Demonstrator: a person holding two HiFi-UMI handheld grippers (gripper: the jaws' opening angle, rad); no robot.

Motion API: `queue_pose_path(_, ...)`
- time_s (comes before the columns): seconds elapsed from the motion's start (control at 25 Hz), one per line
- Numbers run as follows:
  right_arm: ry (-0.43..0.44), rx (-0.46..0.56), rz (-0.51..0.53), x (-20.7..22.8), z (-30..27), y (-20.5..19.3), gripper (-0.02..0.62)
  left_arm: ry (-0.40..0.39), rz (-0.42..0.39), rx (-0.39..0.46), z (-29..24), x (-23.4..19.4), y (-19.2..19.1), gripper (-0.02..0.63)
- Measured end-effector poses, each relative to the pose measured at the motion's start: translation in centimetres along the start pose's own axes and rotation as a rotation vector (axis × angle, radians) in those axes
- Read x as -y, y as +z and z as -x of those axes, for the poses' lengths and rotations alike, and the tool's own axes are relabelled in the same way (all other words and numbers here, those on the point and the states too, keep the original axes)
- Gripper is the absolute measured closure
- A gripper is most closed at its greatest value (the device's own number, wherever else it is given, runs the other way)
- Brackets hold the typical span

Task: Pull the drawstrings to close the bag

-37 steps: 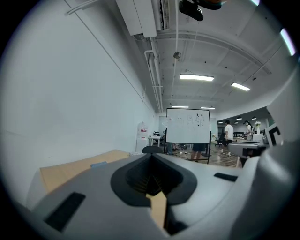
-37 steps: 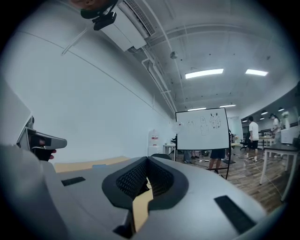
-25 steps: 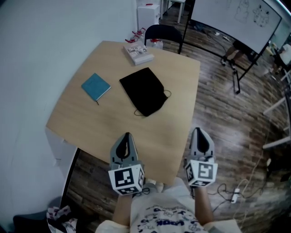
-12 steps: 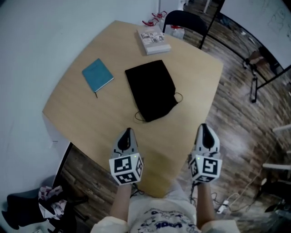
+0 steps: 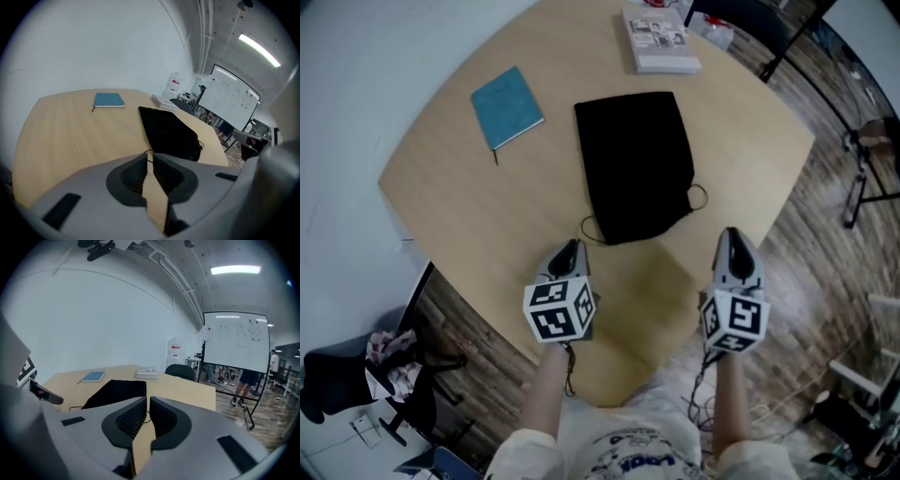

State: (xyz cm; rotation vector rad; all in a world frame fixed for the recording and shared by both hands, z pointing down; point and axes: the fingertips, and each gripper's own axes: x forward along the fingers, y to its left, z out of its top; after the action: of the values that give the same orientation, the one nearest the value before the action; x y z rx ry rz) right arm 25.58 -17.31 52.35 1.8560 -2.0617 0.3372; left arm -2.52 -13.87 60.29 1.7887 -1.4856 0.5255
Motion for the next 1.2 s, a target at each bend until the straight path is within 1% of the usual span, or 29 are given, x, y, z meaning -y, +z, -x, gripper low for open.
queue_pose_path(0.12,0.021,-0.026,0.008,-0.1,-2.1,-0.8,0.594,-0.015,0.062,-0.045,-1.6,-0.1,-1.0,0.543)
queue_pose_path(0.24,0.029,-0.050,0.012,0.0,-3.7,-1.5,0.594,-0.047,0.148,-0.077,-2.7,0.1,-1.6,0.507)
queue_pose_path(0.32,0.034,-0.063,0.007,0.1,-4.4,-1.9,0.594,-0.073,0.222,-0.087,-2.9,0.2,-1.8,0.502)
queue_pose_path(0.48,0.039,-0.077,0.011,0.2,-5.6,-2.3,0.594,-0.144,0.404,-0.087,-2.8,0.7,-1.6,0.494)
queue_pose_path(0.56,0.039,-0.080,0.011,0.2,-6.0,-2.3,0.594,-0.176,0.468,-0.076,-2.6,0.9,-1.2,0.492)
queue_pose_path(0.6,0.039,-0.082,0.011,0.1,-6.1,-2.3,0.594,-0.188,0.484,-0.074,-2.6,0.9,-1.0,0.492)
queue_pose_path(0.68,0.042,-0.083,0.015,0.0,-6.4,-2.4,0.594,-0.190,0.481,-0.082,-2.9,0.9,-1.0,0.491)
queue_pose_path(0.88,0.046,-0.114,0.025,0.0,-7.2,-3.1,0.594,-0.141,0.440,-0.145,-3.9,0.5,-1.8,0.491)
queue_pose_path(0.96,0.048,-0.136,0.032,0.3,-7.5,-3.6,0.594,-0.133,0.441,-0.167,-4.1,0.6,-2.4,0.491)
queue_pose_path(1.12,0.057,-0.178,0.033,0.7,-8.0,-4.7,0.592,-0.137,0.467,-0.157,-4.3,0.5,-2.0,0.492)
queue_pose_path(1.2,0.074,-0.206,0.015,0.7,-8.4,-5.3,0.572,-0.127,0.457,-0.160,-4.5,0.3,-1.9,0.512)
